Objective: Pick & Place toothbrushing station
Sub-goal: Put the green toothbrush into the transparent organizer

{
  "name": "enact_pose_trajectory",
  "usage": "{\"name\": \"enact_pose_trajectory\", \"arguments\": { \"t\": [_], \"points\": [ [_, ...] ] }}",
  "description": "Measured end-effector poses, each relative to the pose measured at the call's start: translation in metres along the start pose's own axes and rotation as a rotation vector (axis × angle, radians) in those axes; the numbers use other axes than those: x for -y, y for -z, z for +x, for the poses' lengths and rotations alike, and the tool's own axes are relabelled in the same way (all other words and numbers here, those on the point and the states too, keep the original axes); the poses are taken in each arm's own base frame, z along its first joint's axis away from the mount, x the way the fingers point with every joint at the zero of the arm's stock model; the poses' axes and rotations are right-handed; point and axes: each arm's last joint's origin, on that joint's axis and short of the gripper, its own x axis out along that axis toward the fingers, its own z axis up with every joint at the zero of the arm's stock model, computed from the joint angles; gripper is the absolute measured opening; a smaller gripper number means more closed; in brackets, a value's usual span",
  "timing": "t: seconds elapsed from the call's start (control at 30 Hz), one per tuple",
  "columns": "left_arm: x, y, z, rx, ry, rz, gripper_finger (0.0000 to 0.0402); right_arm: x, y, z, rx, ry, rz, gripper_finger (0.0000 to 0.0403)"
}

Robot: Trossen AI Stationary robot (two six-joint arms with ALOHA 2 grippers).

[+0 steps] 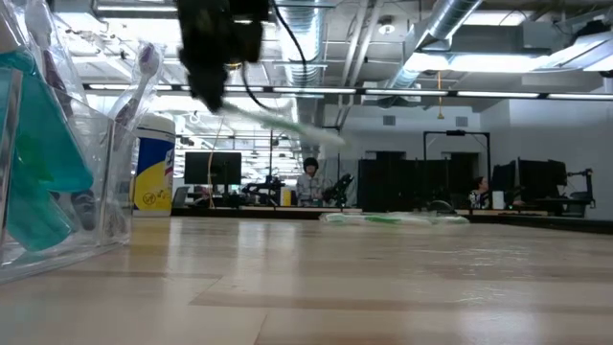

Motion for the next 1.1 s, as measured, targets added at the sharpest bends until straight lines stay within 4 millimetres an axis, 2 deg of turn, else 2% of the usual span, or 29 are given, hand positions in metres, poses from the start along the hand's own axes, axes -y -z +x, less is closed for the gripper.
{"name": "enact_pose_trajectory", "arguments": {
  "t": [0.13,0.33,0.5,0.77,1.1],
  "points": [
    [0.016,0.033,-0.034,-0.038,0.009,-0.075,0.0010,-0.005,0.006,0.002,-0.051,-0.022,-0.005,0.0219],
    [0.034,0.093,-0.075,-0.220,0.071,-0.213,0.0010,-0.011,0.007,0.005,-0.049,-0.054,-0.020,0.0219],
    [0.047,0.129,-0.102,-0.224,0.168,-0.302,0.0010,-0.013,0.007,0.005,-0.049,-0.058,-0.023,0.0219],
    [0.055,0.165,-0.127,-0.293,0.352,-0.319,0.0010,-0.013,0.007,0.005,-0.048,-0.056,-0.037,0.0219],
    [0.048,0.186,-0.143,-0.287,0.456,-0.283,0.0010,-0.011,0.009,0.008,-0.058,-0.052,-0.033,0.0219]
  ]
}}
